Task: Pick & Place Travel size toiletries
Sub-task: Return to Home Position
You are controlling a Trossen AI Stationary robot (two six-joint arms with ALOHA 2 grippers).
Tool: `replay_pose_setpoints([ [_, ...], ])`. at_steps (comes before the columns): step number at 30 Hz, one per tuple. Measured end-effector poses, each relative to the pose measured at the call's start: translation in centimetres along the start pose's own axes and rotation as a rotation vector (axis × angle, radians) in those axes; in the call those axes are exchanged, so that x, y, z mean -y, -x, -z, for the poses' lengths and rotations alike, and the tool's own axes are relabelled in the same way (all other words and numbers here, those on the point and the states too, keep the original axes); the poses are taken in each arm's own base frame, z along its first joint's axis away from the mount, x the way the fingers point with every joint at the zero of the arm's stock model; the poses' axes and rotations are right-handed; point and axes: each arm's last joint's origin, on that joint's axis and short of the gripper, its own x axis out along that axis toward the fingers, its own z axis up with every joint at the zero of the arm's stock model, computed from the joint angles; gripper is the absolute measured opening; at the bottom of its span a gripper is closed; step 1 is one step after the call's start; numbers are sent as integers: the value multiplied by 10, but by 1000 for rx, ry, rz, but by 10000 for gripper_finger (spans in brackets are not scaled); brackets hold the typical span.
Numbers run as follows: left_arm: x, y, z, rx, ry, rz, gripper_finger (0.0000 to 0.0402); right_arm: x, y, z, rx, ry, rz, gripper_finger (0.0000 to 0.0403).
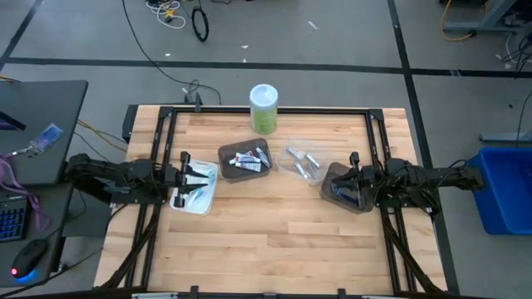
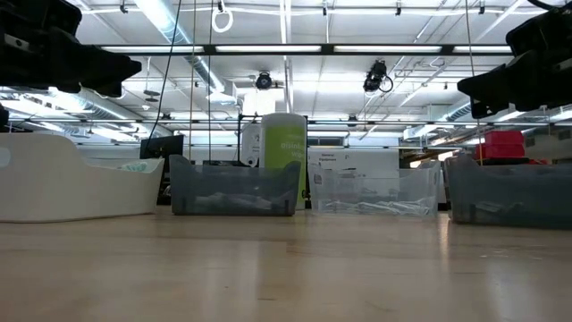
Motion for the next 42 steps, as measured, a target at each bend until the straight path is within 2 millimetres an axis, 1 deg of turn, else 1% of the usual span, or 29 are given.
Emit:
replay_pose_setpoints([
  [4,0,0,0,0,4,-3,116,0,0,0,0,0,0,13],
  [11,0,0,-2,20,106,-6,116,0,0,0,0,0,0,13],
  [42,0,0,-2,28,112,-6,116,0,0,0,0,0,0,13],
])
